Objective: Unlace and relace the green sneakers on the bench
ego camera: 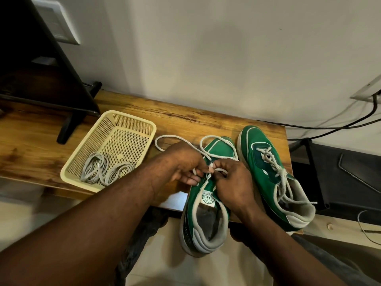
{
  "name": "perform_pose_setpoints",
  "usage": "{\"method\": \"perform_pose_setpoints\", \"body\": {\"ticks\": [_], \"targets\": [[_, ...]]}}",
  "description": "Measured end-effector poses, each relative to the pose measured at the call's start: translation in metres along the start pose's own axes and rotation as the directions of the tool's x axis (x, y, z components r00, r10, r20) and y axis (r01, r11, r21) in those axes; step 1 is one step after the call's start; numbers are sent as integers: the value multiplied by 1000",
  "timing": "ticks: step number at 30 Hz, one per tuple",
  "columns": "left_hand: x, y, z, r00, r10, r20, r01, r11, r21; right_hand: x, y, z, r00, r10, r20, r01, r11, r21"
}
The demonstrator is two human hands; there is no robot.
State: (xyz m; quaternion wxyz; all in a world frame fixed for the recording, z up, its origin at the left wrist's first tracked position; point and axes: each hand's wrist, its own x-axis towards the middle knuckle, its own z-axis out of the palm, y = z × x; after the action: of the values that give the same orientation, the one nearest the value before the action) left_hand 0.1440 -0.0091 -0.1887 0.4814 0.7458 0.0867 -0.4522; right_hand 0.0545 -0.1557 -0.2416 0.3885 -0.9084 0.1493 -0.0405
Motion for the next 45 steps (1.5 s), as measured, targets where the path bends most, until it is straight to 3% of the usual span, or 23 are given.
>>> {"method": "perform_pose_setpoints", "body": {"ticks": [8,14,22,30,37,45], "targets": [[5,-6,1,999,-31,-26,29,997,-66,-3,5,0,996,84,38,-91,962,257],[1,-2,3,997,38,-66,-41,998,-41,-2,9,-1,998,28,50,-39,972,231],[2,-4,5,994,67,-87,-71,996,-45,-6,8,6,997,33,-73,-14,969,247],[6,-10,0,998,20,-58,-27,990,-138,-5,-4,14,977,134,-167,-101,976,193],[5,-7,6,989,41,-143,-59,991,-123,0,-13,-4,975,215,-56,-195,947,254],[4,-6,4,992,43,-121,-51,997,-64,4,-14,-11,986,169,6,-164,947,275]]}}
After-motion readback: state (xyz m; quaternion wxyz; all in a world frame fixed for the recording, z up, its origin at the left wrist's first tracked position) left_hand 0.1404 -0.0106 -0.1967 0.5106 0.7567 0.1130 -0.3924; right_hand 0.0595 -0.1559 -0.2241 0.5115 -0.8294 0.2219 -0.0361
